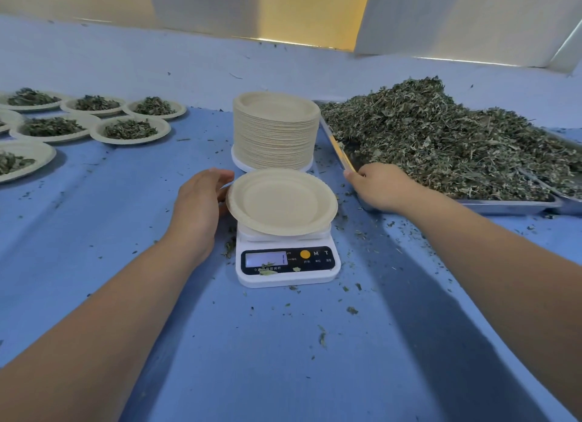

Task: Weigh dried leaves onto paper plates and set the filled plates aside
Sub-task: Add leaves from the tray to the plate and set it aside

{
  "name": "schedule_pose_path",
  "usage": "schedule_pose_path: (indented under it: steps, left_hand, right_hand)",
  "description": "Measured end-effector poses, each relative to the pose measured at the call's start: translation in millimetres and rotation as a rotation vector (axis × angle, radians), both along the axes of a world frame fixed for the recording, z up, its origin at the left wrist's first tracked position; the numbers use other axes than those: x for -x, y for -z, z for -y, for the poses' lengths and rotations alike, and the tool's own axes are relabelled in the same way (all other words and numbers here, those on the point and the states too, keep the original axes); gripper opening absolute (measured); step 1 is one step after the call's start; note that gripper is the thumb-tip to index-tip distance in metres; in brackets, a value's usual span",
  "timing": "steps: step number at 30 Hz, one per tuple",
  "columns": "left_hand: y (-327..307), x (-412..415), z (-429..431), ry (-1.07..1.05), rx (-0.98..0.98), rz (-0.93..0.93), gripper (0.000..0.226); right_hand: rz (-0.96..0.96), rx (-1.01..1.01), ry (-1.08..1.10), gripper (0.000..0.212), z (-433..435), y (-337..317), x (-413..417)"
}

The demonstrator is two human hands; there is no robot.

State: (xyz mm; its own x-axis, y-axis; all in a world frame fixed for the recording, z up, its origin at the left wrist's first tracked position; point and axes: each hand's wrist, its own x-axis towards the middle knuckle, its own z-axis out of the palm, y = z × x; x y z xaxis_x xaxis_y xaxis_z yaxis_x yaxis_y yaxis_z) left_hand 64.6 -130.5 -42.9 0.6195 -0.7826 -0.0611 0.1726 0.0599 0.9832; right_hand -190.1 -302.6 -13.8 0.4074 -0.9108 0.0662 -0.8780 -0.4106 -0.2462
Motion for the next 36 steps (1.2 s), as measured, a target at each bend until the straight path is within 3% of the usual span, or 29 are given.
schedule_pose_path:
  steps: [4,7,11,15,18,25,32,36]
  left_hand:
    - [1,-3,1,-0.016,0.033,-0.067,0.029]
    - [1,-2,1,-0.014,0.029,-0.053,0.027]
    - [2,-2,2,-0.007,0.034,-0.025,0.028]
    - [3,-3,3,-0.002,0.032,-0.006,0.028]
    - [4,-4,4,0.016,0.021,0.001,0.029]
    - [5,-4,4,0.024,0.017,0.009,0.027]
    - [10,-7,5,0.054,0.039,0.042,0.027]
    - [11,-7,7,0.030,0.040,0.042,0.025]
  right_hand:
    - [0.124,-0.006,0.066,0.052,4,-16,4]
    - [0.255,0.105,0.098,0.049,9,-22,7]
    - [0.166,0.055,0.105,0.051,10,-12,6]
    - [0.279,0.153,0.136,0.050,5,-26,4]
    - [0.377,0.233,0.074,0.050,-12,-44,-13]
    - [0.509,0.153,-0.265,0.047,-82,-60,-82]
    - [0.228,0.030,-0.439,0.030,-104,-39,-98]
    - [0.479,0.075,-0.377,0.027,-108,-35,-76]
